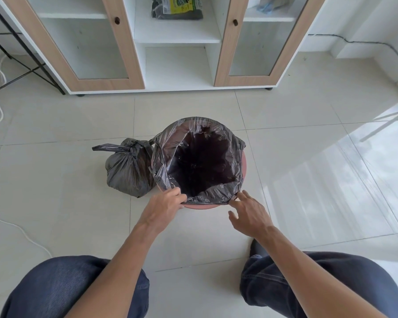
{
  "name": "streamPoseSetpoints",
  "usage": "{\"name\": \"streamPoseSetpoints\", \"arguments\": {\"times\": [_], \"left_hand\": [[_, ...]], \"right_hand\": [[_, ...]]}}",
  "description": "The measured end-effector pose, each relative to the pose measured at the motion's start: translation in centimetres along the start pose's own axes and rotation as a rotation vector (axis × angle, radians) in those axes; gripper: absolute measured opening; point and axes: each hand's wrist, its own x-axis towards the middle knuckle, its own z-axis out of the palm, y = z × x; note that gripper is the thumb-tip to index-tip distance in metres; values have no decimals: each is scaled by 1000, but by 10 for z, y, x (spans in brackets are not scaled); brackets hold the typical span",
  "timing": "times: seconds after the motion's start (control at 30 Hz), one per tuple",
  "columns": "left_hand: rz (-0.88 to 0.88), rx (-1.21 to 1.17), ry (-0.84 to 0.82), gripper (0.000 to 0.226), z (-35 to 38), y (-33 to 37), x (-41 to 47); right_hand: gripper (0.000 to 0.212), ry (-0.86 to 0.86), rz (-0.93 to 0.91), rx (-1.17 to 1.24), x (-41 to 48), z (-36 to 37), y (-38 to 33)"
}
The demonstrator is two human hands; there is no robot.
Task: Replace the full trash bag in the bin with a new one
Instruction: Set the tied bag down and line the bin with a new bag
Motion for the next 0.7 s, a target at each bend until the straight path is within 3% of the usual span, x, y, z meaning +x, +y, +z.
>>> {"name": "streamPoseSetpoints", "arguments": {"times": [0.33, 0.53, 0.7], "left_hand": [[91, 96, -49, 30, 4, 11, -3], [-55, 48, 22, 37, 6, 13, -13], [-176, 67, 12, 31, 13, 6, -27]], "right_hand": [[48, -103, -47, -43, -2, 7, -7], [76, -172, -74, -149, -2, 16, -9], [82, -184, -39, -205, 5, 21, -9]]}}
